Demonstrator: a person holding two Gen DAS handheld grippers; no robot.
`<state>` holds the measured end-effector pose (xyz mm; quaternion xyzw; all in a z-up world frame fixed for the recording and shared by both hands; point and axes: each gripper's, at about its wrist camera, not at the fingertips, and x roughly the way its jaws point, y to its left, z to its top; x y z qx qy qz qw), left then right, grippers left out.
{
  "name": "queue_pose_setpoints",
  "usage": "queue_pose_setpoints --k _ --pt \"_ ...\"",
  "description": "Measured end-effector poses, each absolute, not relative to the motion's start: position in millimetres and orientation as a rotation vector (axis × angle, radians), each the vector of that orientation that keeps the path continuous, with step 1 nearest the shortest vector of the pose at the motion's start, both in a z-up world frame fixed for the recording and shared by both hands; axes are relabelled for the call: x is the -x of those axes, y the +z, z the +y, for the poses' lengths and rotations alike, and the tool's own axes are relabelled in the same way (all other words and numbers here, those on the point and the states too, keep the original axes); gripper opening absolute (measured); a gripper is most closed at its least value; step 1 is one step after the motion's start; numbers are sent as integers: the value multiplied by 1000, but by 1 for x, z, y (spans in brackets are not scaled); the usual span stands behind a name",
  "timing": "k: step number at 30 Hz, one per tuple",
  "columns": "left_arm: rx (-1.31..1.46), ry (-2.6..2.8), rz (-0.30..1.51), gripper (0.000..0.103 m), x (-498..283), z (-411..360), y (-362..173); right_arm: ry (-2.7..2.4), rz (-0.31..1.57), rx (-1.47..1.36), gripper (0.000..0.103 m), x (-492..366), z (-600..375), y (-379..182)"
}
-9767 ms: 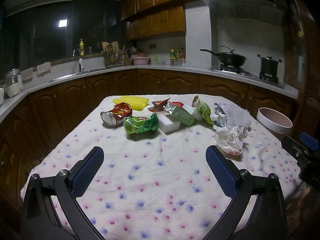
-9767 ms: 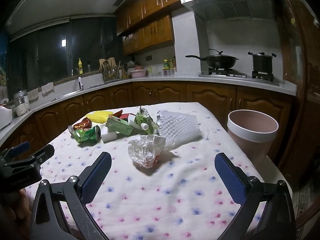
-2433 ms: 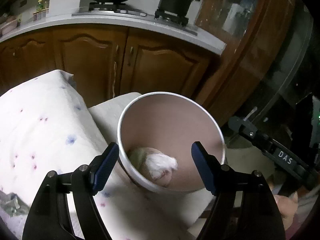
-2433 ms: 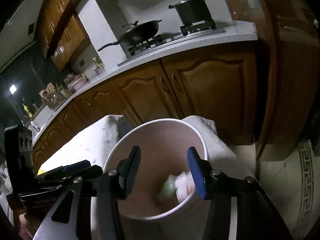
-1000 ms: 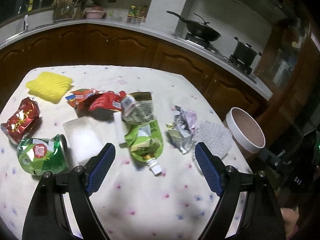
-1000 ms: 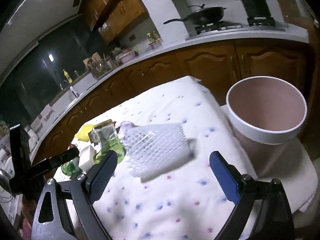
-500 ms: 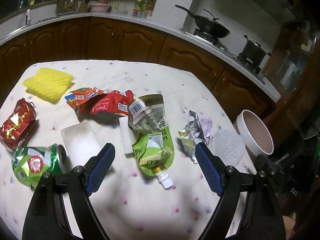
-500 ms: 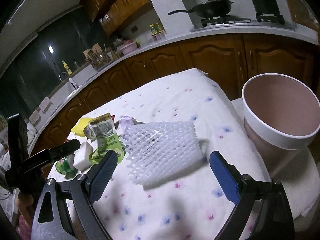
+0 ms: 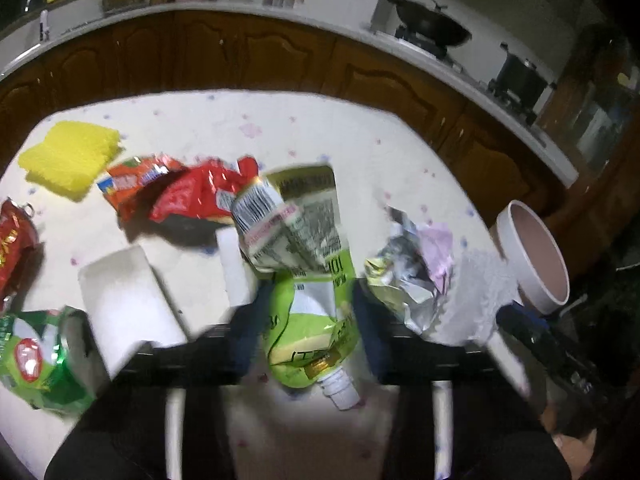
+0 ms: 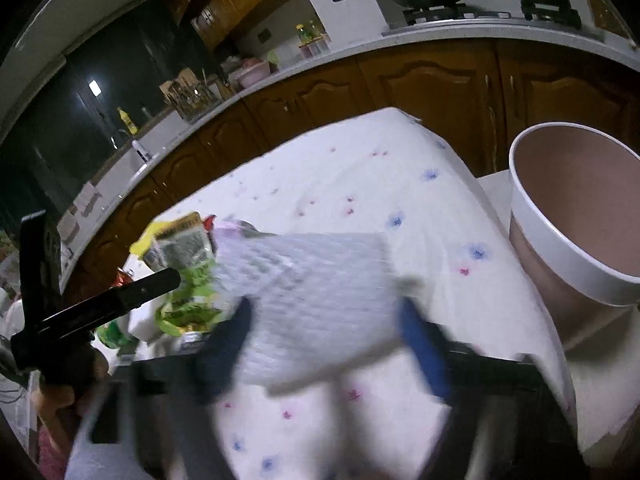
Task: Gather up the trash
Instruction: 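Grasp the green pouch with the left tool while the right tool grasps the white foam net, then carry the pouch and foam net to the bin and release both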
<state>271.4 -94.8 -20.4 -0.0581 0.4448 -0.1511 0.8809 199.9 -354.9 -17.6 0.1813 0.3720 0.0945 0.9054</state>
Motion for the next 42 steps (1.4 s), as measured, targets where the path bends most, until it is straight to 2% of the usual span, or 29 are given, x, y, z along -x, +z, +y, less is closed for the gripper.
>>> queue_pose_setpoints --k 2,4,5,6,8,21,22,24,25,26,33,34,35,36,37,42 --pt "111 -314 908 26 -269 -95 -21 197 791 -385 12 -203 -355 -22" --pt "102 -317 902 23 -266 -95 -20 204 797 -400 5 -202 -357 -25" --pt "96 -317 890 18 -264 -94 -18 209 791 -401 2 -200 -358 -25" --pt "92 -318 878 9 -262 -93 -16 215 783 -405 0 -197 -359 -24" --pt "106 -344 866 7 -260 -90 -10 222 773 -407 0 -193 -359 -22" --pt "147 -366 796 6 -239 -72 23 279 642 -385 1 -166 -360 28" --pt "151 -368 791 6 -238 -71 26 291 650 -385 5 -168 -359 29" --pt "151 -365 782 6 -235 -69 30 266 660 -397 40 -174 -358 26" --pt "150 -360 777 6 -233 -68 31 261 673 -398 84 -178 -356 22" --pt "153 -358 775 6 -231 -66 32 261 673 -399 103 -181 -354 19" --pt "163 -343 782 6 -227 -57 31 300 723 -344 102 -210 -329 -6" --pt "164 -342 783 6 -226 -56 31 303 736 -354 94 -215 -328 -11" --pt "165 -342 783 6 -226 -55 32 305 747 -364 66 -218 -329 -15" --pt "166 -340 781 6 -225 -55 33 300 764 -366 42 -220 -330 -19" --pt "166 -340 780 6 -225 -55 33 290 793 -363 5 -223 -330 -22" --pt "171 -351 767 6 -221 -55 40 308 730 -362 6 -197 -339 -10"
